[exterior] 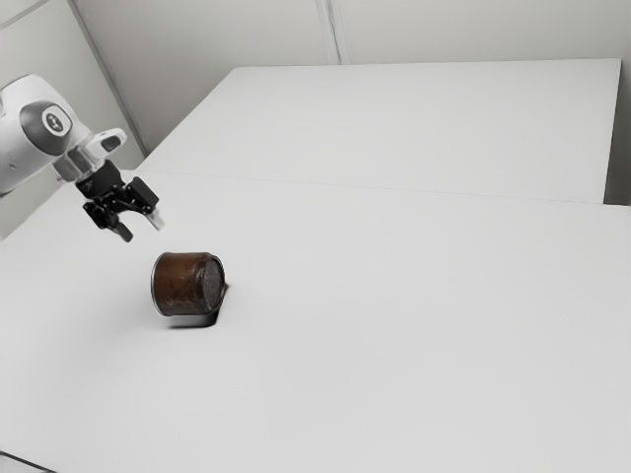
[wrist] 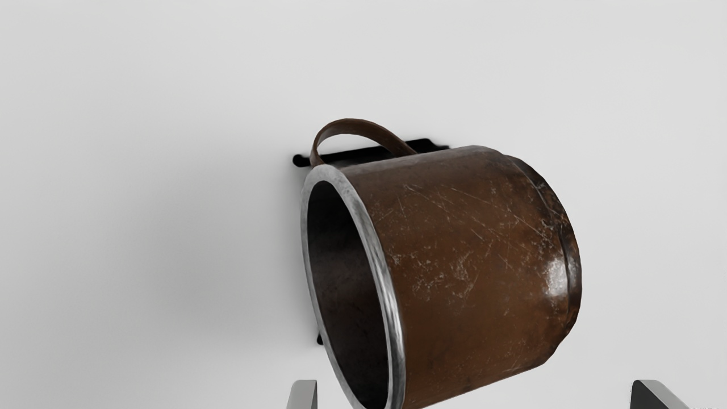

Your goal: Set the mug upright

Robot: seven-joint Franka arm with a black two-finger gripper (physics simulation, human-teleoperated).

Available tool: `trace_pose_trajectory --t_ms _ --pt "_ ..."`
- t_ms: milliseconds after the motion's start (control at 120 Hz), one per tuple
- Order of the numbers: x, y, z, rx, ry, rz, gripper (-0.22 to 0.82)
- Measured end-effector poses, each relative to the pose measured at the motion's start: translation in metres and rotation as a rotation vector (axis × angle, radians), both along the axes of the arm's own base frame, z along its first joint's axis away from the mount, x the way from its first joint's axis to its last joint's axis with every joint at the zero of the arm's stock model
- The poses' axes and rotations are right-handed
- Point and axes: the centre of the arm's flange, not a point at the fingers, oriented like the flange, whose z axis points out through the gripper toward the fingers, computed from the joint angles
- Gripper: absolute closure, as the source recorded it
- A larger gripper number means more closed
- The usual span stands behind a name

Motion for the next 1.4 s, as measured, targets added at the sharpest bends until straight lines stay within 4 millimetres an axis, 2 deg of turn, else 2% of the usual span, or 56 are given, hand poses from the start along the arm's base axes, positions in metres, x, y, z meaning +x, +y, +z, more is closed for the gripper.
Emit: trace_pose_trajectory --t_ms 167,508,767,1000,1092,1267,1400 --pt "-0.005 0.03 -0.025 -0.104 -0.049 -0.012 0.0" --pt "-0.009 0.063 -0.084 -0.277 -0.114 -0.057 0.0" --pt "-0.009 0.054 -0.111 -0.43 -0.155 -0.097 0.0" --pt "-0.015 0.041 -0.126 -0.561 -0.171 -0.123 0.01" --pt "-0.016 0.036 -0.132 -0.613 -0.175 -0.127 0.09" --pt "-0.016 0.029 -0.132 -0.662 -0.189 -0.154 0.42" --pt "-0.015 0.026 -0.126 -0.68 -0.204 -0.175 0.55"
